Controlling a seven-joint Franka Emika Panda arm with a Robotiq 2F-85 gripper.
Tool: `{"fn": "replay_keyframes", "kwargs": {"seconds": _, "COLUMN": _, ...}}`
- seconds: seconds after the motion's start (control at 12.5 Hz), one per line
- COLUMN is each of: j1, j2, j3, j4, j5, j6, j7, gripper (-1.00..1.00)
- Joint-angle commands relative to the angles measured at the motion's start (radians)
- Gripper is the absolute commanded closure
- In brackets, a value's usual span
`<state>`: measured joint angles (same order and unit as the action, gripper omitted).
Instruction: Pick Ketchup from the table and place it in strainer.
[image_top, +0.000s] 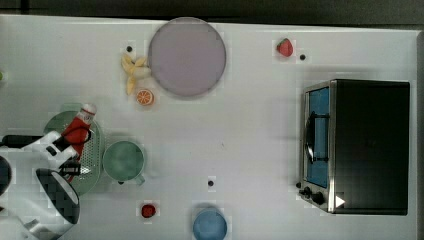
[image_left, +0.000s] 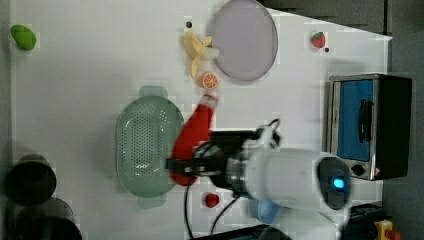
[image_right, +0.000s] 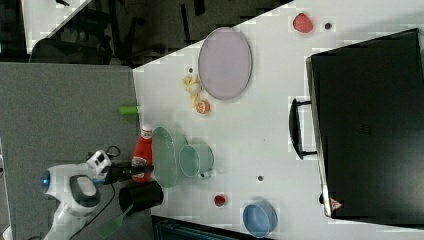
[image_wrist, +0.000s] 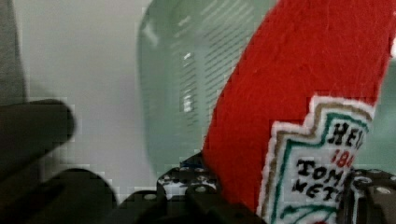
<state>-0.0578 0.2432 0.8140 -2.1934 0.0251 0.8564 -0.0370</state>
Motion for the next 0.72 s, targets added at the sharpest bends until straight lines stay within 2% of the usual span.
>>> {"fn": "replay_keyframes", "kwargs": {"seconds": 0.08, "j1": 0.04, "j2": 0.064, "j3": -0.025, "j4": -0.005, "j5": -0.044, "j6": 0.099, "j7": 0.126, "gripper": -0.26}}
{"fn": "replay_keyframes", "kwargs": {"seconds": 0.32, "j1": 0.058, "j2": 0.173, "j3": -0.037, "j4": -0.005, "j5": -0.062, "j6": 0.206, "j7": 0.126, "gripper": -0.26}}
{"fn": "replay_keyframes", "kwargs": {"seconds": 0.4, "j1": 0.064, "j2": 0.198, "j3": -0.046, "j4": -0.005, "j5": -0.077, "j6": 0.212, "j7": 0.126, "gripper": -0.32}}
{"fn": "replay_keyframes", "kwargs": {"seconds": 0.64, "j1": 0.081, "j2": 0.228, "j3": -0.067, "j4": 0.001, "j5": -0.116, "j6": 0.223, "j7": 0.13, "gripper": -0.95}}
{"fn": "replay_keyframes", "kwargs": {"seconds": 0.72, "j1": 0.079, "j2": 0.214, "j3": -0.064, "j4": 0.008, "j5": -0.115, "j6": 0.227, "j7": 0.146, "gripper": -1.0}}
